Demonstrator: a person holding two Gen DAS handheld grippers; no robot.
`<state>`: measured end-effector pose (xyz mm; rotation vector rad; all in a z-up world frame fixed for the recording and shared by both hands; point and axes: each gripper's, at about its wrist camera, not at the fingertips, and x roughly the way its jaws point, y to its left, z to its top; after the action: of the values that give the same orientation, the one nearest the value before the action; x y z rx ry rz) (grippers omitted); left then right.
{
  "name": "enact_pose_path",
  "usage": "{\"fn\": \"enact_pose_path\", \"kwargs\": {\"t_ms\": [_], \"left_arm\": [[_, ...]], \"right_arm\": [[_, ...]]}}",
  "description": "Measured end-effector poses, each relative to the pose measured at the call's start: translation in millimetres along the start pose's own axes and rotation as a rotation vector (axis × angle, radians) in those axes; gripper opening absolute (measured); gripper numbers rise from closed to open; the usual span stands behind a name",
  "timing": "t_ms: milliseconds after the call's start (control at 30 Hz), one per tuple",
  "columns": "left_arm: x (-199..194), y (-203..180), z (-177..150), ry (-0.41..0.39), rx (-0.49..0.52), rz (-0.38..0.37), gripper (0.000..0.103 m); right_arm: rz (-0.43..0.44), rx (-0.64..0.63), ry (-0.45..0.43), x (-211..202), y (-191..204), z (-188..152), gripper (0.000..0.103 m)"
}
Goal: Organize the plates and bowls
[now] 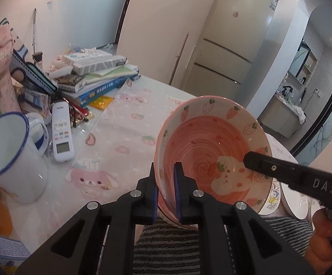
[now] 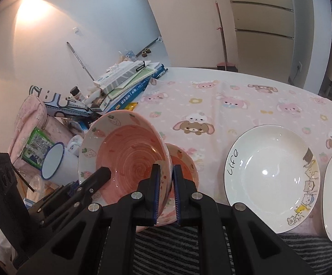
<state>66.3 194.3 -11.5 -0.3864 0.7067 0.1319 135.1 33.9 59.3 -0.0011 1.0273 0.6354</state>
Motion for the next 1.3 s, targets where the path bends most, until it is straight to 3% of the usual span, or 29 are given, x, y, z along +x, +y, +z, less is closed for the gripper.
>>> {"fn": "enact_pose_path", "kwargs": {"t_ms": [333, 467, 600, 867, 1133, 1300], "left_arm": [[8.3, -1.4, -8.4, 0.018, 0.028, 0.051, 0.010], [13.2, -2.1, -11.8, 0.025, 0.037, 0.061, 0.010], [17.1, -5.7, -12.6, 0.022, 0.060, 0.091, 0.011], [17.6, -7.5, -12.9, 0.018, 0.071, 0.112, 0.011], [8.7, -7.7, -8.4, -0.012, 0.097, 0.135, 0.011], [13.8, -14.1, -11.5, 0.003, 0.136, 0.156, 0.011]], "right_arm": [[-0.019, 0.020, 0.091, 24.8, -5.7, -3.2, 0.012], [-0.040, 0.015, 0.100, 28.9, -6.3, -4.6, 0.012], [-0.050, 0.001, 0.117, 32.4, -5.2, -4.6, 0.019], [-0.053, -0.011, 0.129, 33.3, -4.9, -4.6, 0.019], [-0.093, -0.180, 0.080, 25.0, 11.7, -4.0, 0.013], [-0.138, -0.206, 0.078, 31.6, 10.9, -6.0, 0.011]]}}
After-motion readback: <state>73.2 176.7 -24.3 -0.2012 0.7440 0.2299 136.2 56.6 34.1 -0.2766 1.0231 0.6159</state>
